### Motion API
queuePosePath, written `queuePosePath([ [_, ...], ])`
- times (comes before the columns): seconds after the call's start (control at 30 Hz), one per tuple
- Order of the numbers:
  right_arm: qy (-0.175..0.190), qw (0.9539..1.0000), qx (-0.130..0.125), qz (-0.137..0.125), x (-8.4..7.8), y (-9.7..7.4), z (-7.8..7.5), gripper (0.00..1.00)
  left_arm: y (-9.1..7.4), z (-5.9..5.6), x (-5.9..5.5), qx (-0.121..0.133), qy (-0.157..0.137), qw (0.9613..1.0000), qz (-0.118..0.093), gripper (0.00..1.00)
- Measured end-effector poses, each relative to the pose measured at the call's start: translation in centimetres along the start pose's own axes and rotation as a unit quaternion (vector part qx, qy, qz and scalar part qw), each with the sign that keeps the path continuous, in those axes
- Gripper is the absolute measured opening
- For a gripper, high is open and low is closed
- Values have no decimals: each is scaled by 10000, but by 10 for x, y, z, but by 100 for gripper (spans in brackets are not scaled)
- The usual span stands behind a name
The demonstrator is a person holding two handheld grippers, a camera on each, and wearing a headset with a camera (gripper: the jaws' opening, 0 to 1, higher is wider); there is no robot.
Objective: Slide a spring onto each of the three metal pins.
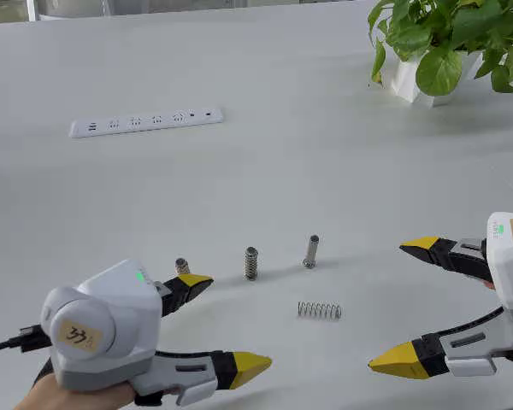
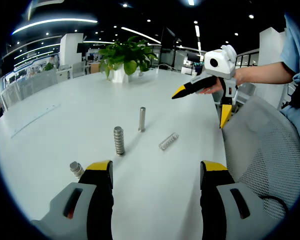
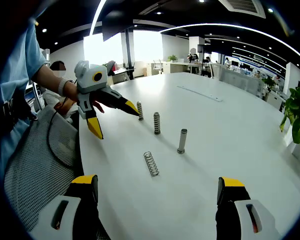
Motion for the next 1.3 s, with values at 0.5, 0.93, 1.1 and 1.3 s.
queuePosePath([
  [0.5,132,9999,-58,-67,-10,-4,1,99,60,-9,4,-370,468,9978,302,38],
  [0.93,307,9995,-49,-25,-23,-5,9,96,78,-11,2,-579,963,9919,585,20],
  [1.1,347,9994,-53,-26,-24,-5,9,96,79,-12,1,-659,1104,9898,618,17],
  [1.3,376,9993,-34,-15,-25,-5,9,96,80,-12,2,-752,1227,9874,662,12],
])
Point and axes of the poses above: the centre of the closed fingertips' face, and the gripper's own axes: y roughly forward along the fingers, z roughly to its left, x roughly out of its top, the point moved 4 cm from there along -y, roughly backward along the fingers, and after that the axes turned 6 degrees about z, right-handed, at the moved point
